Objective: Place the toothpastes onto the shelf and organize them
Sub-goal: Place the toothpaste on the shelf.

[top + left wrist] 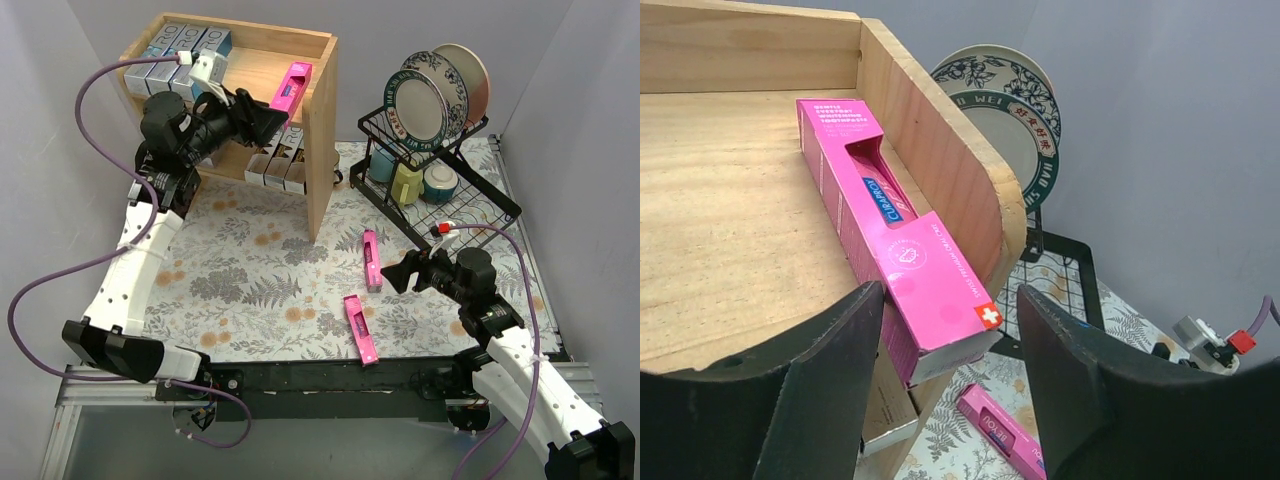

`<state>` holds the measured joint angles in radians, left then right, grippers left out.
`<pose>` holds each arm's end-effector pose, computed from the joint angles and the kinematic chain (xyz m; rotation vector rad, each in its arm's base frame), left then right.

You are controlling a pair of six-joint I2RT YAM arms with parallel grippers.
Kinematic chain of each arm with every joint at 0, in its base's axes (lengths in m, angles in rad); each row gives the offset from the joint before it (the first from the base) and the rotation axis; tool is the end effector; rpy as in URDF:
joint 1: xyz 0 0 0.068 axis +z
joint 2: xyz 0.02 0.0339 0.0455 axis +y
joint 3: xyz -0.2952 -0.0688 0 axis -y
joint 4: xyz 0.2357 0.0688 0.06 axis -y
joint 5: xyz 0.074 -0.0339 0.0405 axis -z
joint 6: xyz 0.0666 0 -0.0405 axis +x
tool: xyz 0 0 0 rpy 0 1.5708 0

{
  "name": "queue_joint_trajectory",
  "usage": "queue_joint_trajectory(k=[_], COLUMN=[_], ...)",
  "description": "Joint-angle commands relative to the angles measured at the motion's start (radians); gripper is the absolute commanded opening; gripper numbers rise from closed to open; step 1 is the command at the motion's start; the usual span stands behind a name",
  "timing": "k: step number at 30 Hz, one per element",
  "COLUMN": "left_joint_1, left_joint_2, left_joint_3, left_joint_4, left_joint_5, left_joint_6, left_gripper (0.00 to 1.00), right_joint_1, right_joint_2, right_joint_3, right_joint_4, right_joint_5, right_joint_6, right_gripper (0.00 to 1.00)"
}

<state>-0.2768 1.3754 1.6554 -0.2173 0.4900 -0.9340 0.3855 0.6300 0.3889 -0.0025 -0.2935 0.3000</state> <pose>0.2849 -0.1135 0.5342 -0.1143 1.6677 -1.3109 0.1395 0.0774 0.2562 -0.2937 1.8455 0.7462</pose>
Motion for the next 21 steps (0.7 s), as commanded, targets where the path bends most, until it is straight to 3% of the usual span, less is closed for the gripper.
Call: queue_joint_trajectory(k=[1,13,21], left_joint_1=[0.002,0.002,0.002], left_joint_2=[0.031,0.085,0.097], left_joint_3=[0.023,0.038,0.027], left_joint_4=[0.038,0.117,0.182], left_joint_5=[0.039,0.016,0.013], left_joint_6=[-0.023,-0.084,-0.158], left_gripper=[0.53,0.39,0.36], right_joint_1=[-0.004,-0.002,-0.002], right_joint_2=[-0.010,-0.012,-0.006], right_joint_3=[0.022,0.021,0.030], right_joint_4=[0.015,0.013,0.009], right_joint_5=[0.010,0.013,0.013], right_joint_6=[-0.018,-0.019,-0.021], right_gripper=[0.84,0.84,0.84])
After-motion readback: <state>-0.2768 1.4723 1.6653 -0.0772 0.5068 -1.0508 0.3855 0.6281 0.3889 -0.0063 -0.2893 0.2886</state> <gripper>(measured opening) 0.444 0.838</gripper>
